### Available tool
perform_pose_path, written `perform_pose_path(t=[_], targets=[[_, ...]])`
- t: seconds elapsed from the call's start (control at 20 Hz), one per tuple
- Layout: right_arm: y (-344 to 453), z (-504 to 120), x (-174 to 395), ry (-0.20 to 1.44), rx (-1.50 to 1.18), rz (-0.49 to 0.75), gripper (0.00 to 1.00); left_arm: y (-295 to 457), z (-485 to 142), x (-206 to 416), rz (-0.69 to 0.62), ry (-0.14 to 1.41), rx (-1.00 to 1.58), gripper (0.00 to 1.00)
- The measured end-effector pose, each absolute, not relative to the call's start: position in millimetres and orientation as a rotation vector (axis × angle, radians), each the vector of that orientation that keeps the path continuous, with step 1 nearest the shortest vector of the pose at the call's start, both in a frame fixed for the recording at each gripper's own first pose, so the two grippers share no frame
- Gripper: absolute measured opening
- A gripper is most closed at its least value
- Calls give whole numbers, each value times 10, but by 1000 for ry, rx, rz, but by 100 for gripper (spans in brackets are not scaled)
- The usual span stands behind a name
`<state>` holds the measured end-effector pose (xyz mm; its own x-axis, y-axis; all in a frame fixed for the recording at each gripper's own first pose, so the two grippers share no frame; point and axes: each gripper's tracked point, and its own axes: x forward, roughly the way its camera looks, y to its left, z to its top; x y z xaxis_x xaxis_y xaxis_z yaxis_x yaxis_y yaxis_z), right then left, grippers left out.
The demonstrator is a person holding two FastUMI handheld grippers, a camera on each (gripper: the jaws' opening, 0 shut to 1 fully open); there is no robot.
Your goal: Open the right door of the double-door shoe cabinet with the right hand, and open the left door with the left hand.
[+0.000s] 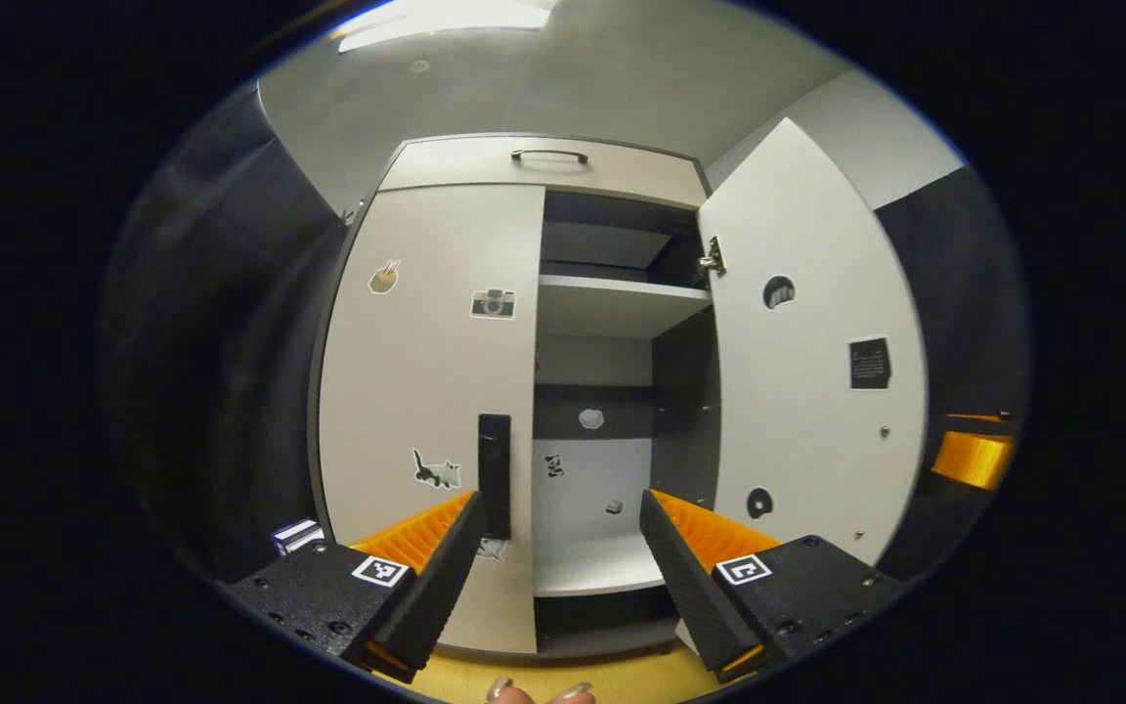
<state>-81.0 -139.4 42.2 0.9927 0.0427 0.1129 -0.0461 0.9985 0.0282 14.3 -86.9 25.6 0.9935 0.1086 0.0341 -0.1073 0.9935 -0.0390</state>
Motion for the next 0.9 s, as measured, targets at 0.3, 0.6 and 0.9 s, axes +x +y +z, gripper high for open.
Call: perform_pose_path(t=[0.3, 0.6, 0.9], targets=[[-1098, 495, -668, -140, -67, -37, 99, -556, 90, 645, 40, -34, -67, 98], [-1076, 736, -770, -191, -102, -145, 99, -305, 20, 995, 60, -60, -22, 98], [-1132, 950, -900, -249, -150, -234, 97, -187, -173, 1231, 90, -29, -43, 98]])
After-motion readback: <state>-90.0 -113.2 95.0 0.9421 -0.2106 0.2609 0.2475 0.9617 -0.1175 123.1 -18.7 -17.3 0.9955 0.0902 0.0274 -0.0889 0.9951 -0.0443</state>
